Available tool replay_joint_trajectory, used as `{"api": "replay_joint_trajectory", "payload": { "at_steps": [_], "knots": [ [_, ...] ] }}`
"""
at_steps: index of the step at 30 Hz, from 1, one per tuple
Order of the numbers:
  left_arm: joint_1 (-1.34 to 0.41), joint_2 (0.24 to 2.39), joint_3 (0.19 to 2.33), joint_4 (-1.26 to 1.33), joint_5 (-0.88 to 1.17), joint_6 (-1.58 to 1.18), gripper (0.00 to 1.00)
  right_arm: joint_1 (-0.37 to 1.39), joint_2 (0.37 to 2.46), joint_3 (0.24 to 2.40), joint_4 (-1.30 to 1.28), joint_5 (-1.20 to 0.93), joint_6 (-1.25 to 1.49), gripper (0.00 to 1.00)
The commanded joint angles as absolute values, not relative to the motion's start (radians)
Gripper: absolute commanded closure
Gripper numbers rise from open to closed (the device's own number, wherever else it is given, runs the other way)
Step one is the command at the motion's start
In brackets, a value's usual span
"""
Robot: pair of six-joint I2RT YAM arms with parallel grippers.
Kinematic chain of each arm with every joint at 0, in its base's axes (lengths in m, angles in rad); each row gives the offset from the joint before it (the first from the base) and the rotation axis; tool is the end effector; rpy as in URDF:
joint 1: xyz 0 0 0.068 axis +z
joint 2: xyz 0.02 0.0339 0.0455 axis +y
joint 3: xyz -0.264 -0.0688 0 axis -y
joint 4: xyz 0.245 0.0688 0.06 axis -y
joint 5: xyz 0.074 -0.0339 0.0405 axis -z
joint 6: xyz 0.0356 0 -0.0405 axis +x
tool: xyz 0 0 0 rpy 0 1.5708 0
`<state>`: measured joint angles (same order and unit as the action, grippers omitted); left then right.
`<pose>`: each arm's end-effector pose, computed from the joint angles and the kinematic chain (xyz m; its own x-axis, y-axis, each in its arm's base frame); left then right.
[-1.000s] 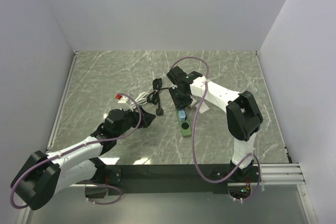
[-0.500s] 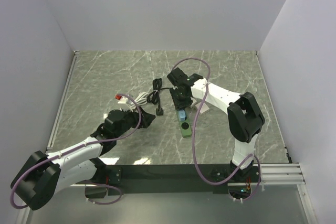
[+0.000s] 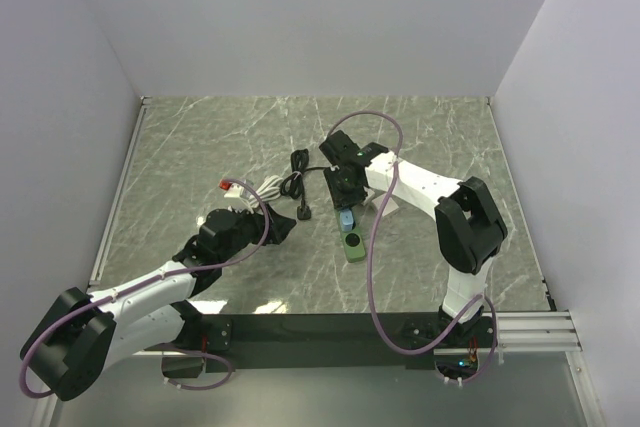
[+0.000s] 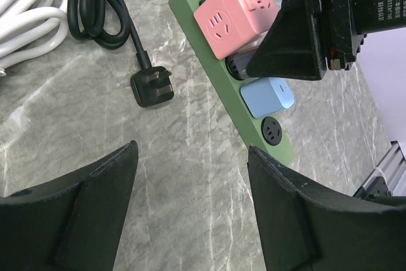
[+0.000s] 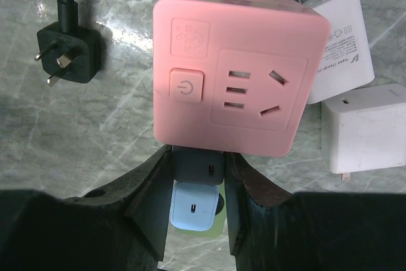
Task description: Insert the plug
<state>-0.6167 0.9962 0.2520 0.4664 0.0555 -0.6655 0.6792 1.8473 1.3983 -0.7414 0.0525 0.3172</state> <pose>0.1642 -0.1189 0.1832 -0.5594 -0.3591 -0.7471 0.3503 0.7144 -0.6057 0.2965 0.2369 0.2135 -0.8773 -0.3080 -0.3680 -0.3563 0.9318 0.0695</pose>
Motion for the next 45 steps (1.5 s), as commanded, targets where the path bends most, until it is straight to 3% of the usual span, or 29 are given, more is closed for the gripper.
{"api": "replay_joint_trajectory", "payload": {
  "at_steps": [1, 29, 45],
  "knots": [
    [-0.612, 0.985, 0.25, 0.514, 0.055, -0.649, 0.24, 0.689, 1.933, 1.322, -0.719, 0.052, 0.321, 1.0],
    [-0.612, 1.025, 0.255, 0.54, 0.069, -0.646, 0.25, 0.689, 2.026, 1.324, -0.624, 0.068, 0.327, 1.0],
    [-0.612, 1.025, 0.249, 0.552, 0.081, -0.647, 0.25, 0.693, 1.968, 1.184, -0.598, 0.083, 0.385, 1.0]
  ]
}}
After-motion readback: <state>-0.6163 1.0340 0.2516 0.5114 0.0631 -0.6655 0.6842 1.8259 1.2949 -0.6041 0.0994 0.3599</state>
